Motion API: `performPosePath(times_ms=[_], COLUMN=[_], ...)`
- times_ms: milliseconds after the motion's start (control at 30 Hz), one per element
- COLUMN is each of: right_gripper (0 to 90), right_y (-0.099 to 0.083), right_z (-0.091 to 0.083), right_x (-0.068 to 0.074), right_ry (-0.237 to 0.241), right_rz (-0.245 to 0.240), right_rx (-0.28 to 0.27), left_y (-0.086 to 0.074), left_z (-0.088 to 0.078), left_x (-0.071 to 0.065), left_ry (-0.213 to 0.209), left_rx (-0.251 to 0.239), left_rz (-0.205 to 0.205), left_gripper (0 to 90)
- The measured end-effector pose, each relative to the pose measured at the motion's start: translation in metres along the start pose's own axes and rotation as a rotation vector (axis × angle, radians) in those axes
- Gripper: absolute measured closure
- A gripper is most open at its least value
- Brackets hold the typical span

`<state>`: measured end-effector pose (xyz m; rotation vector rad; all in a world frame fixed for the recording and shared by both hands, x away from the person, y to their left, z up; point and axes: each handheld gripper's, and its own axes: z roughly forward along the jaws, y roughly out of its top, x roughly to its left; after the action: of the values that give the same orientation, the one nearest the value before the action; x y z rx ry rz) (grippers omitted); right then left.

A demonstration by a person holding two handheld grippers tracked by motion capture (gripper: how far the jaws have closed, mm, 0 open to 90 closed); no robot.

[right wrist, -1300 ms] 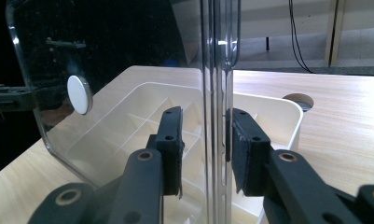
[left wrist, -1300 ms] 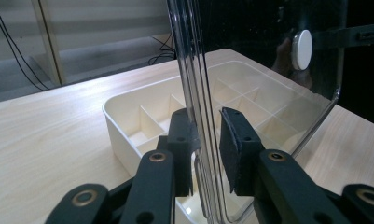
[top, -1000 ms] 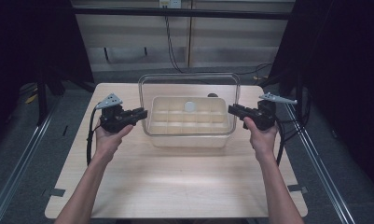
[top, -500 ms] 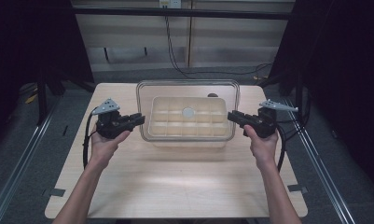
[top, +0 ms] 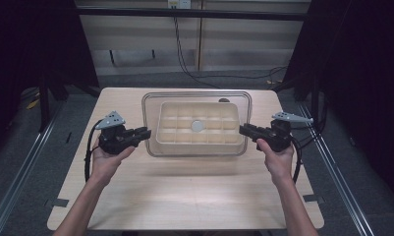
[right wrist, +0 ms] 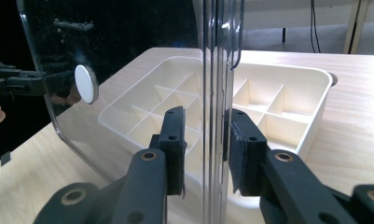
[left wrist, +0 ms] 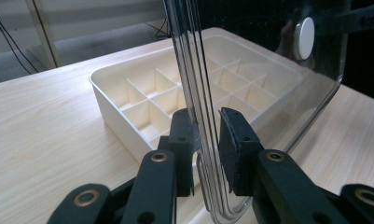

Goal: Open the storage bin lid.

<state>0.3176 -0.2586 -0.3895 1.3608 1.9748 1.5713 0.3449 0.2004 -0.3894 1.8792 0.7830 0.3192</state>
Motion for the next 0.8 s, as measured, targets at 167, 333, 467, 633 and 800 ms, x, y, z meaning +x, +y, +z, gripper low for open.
performPosePath(times_ms=[167, 333, 467, 633, 800], right_gripper=[70.1, 70.2, 70.4, 70.8, 70.8], right_y=[-0.003, -0.006, -0.009, -0.013, -0.018], right_z=[-0.003, -0.005, -0.009, -0.011, -0.013], right_x=[0.004, 0.007, 0.013, 0.016, 0.017], right_ry=[0.003, 0.016, 0.021, 0.034, 0.030], right_rz=[-0.004, 0.000, 0.007, 0.003, 0.013], right_rx=[0.017, 0.019, 0.031, 0.041, 0.059], left_y=[-0.006, -0.008, -0.012, -0.015, -0.019], left_z=[-0.001, -0.007, -0.011, -0.014, -0.015], left_x=[0.000, -0.003, -0.005, -0.006, -0.009], left_ry=[-0.007, -0.016, -0.022, -0.018, -0.035], left_rx=[0.008, 0.006, 0.015, 0.030, 0.040], left_rz=[-0.011, -0.012, -0.016, -0.005, -0.008], left_gripper=[75.5, 75.5, 75.4, 75.4, 74.9])
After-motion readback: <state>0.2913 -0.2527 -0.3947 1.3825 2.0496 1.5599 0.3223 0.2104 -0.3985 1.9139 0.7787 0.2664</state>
